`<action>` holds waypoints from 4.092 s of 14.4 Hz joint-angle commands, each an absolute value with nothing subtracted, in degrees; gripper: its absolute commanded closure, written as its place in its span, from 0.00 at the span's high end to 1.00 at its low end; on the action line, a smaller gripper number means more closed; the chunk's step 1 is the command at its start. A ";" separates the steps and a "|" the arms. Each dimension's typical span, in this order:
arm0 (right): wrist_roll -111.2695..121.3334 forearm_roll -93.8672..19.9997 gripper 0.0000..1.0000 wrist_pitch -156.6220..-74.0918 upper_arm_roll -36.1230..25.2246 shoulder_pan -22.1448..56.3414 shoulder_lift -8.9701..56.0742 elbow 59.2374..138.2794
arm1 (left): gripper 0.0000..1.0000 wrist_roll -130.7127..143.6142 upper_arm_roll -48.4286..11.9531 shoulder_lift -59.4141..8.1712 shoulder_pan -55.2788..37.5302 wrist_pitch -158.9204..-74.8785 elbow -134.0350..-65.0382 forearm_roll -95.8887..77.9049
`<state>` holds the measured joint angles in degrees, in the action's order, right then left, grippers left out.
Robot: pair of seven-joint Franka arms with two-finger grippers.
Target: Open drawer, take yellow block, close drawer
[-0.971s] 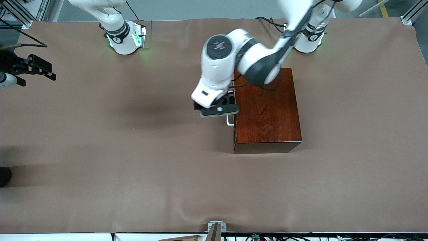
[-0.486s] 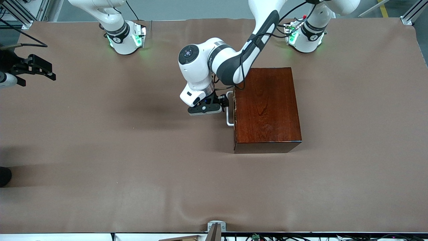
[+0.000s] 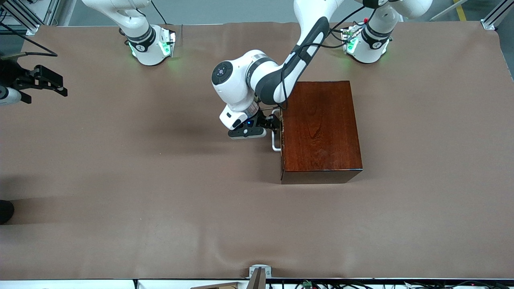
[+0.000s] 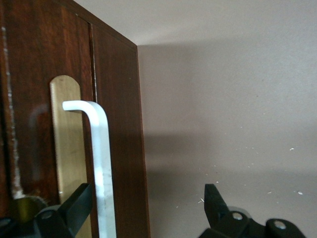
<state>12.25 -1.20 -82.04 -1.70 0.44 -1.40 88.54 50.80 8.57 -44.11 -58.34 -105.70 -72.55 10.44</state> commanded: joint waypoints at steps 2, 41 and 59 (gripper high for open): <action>12.39 -2.02 1.00 -82.27 -1.41 0.09 -1.93 88.86 | 1.00 53.59 9.23 -45.79 -58.71 -107.04 -70.49 10.02; 2.72 -1.06 1.00 -82.18 -1.40 0.70 0.26 86.05 | 1.00 67.41 7.29 -44.22 -60.91 -121.64 -69.43 4.48; -17.56 -3.59 1.00 -85.34 -1.05 6.41 5.01 86.13 | 1.00 47.48 9.76 -6.87 -42.99 -95.02 -83.04 5.89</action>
